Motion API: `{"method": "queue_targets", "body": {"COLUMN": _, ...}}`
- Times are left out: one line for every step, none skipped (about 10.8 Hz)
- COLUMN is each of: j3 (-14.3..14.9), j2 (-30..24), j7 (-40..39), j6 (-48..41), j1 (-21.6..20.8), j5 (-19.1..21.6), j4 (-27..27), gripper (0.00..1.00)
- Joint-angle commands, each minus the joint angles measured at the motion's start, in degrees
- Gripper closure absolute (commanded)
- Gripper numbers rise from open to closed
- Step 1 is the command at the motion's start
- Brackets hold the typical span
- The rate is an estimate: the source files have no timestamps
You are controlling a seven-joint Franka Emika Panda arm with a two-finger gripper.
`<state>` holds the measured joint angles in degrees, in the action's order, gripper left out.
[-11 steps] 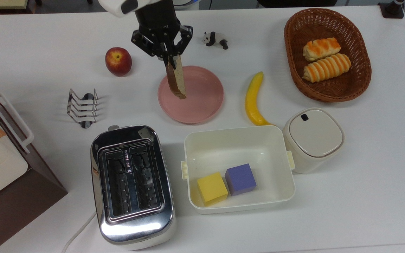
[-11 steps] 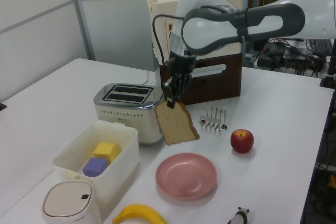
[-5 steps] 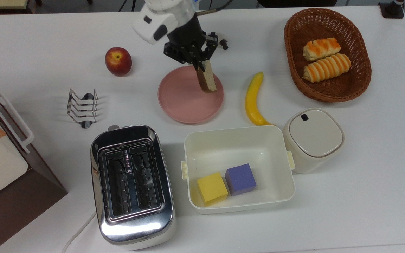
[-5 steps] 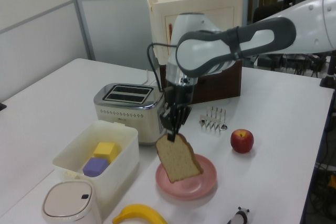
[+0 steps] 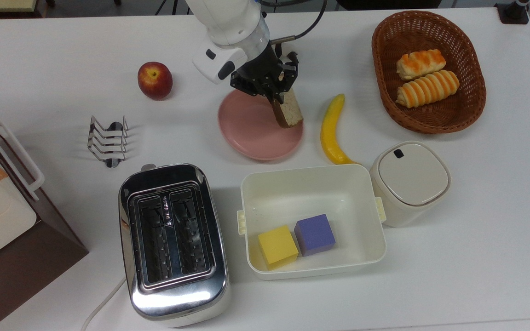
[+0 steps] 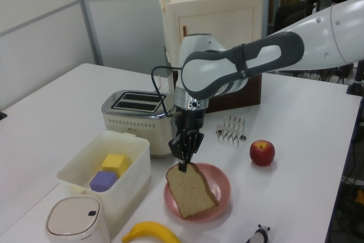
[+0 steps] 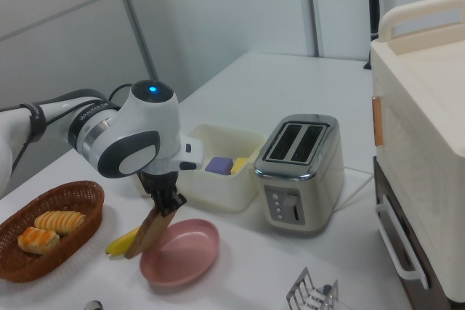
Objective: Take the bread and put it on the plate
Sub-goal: 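Open the gripper to release the toast flat onto the plate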
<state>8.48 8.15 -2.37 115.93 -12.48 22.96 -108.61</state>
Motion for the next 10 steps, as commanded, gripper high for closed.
{"method": "queue_targets", "body": {"j3": 0.92, "j2": 0.20, "j7": 0.70, "j6": 0.87, "j1": -0.70, "j5": 1.56, "j4": 1.02, "gripper": 0.00}}
{"method": "queue_targets", "body": {"j3": 1.36, "j2": 0.03, "j7": 0.70, "j6": 0.61, "j1": -0.44, "j5": 1.56, "j4": 1.46, "gripper": 0.00}}
{"method": "queue_targets", "body": {"j3": 2.06, "j2": -0.15, "j7": 0.70, "j6": 0.61, "j1": -0.35, "j5": 1.56, "j4": 1.64, "gripper": 0.00}}
{"method": "queue_targets", "body": {"j3": 2.32, "j2": -0.15, "j7": 0.62, "j6": 0.43, "j1": -0.35, "j5": 1.47, "j4": 2.69, "gripper": 0.00}}
{"method": "queue_targets", "body": {"j3": 2.59, "j2": -0.15, "j7": 0.53, "j6": 0.43, "j1": -0.35, "j5": 1.47, "j4": 2.87, "gripper": 0.00}}
{"method": "queue_targets", "body": {"j3": 2.68, "j2": -0.50, "j7": 0.61, "j6": 0.43, "j1": -0.26, "j5": 1.39, "j4": 2.87, "gripper": 0.00}}
{"method": "queue_targets", "body": {"j3": 2.94, "j2": -0.85, "j7": 0.61, "j6": 0.26, "j1": -0.26, "j5": 1.30, "j4": 3.22, "gripper": 0.00}}
{"method": "queue_targets", "body": {"j3": 2.94, "j2": -1.29, "j7": 0.79, "j6": 0.08, "j1": -0.35, "j5": 1.04, "j4": 4.01, "gripper": 0.00}}
{"method": "queue_targets", "body": {"j3": 2.42, "j2": -2.60, "j7": 2.62, "j6": 0.17, "j1": -0.35, "j5": -0.10, "j4": 4.19, "gripper": 0.00}}
{"method": "queue_targets", "body": {"j3": 1.98, "j2": -3.05, "j7": 4.90, "j6": -0.18, "j1": -0.26, "j5": -4.89, "j4": 5.50, "gripper": 0.00}}
